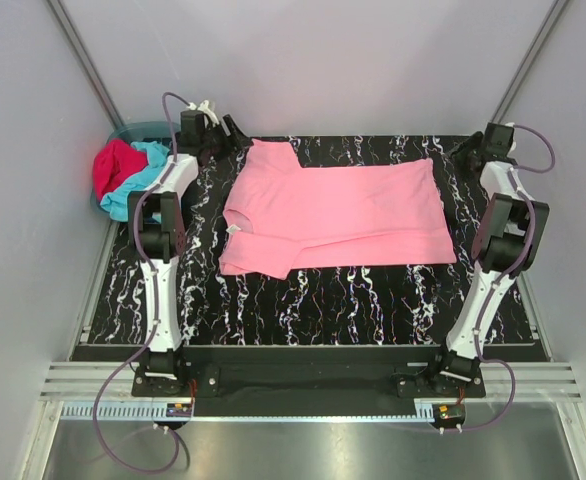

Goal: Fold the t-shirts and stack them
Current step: Fold the tshirt

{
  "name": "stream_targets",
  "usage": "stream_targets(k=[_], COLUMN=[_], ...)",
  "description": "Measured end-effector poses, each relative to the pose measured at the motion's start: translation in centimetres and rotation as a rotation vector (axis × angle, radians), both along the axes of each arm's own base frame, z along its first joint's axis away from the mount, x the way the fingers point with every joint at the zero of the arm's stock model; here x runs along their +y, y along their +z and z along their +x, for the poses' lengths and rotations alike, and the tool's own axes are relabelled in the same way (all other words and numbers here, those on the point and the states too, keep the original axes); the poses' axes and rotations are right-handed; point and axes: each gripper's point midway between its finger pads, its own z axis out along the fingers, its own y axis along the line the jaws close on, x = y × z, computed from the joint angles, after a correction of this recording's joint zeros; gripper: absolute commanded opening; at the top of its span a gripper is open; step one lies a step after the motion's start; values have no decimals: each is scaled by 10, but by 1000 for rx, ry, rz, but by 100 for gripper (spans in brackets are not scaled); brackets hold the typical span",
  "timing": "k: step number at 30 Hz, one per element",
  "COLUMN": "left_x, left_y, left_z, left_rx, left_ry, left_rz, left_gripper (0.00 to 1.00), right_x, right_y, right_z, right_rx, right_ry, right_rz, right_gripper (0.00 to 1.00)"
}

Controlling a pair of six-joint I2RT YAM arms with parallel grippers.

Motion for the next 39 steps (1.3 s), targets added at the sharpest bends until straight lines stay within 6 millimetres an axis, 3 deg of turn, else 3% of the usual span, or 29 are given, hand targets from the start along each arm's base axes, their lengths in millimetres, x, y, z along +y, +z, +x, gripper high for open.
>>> stream_targets(k=[5, 13, 28, 35, 39], left_x=[-2, 9, -2, -7, -9], left_y=[-21, -56, -52, -55, -65], left_z=[5, 5, 1, 1, 5], left_rx=[25, 98, 88, 83, 87], left_ry=[-47, -44, -104, -135, -149], left_rz=[-44, -91, -129, -145, -157], left_gripper=[70, 70, 69, 69, 69], right_x=[-19, -2, 18, 17, 12], right_y=[-29, -52, -57, -74, -71], right_z=[3, 12, 36, 40, 43], right_rx=[10, -4, -110, -106, -121], right_ry=[-10, 63, 186, 193, 191], right_rz=[21, 72, 156, 184, 184], right_gripper=[59, 59, 59, 59, 59])
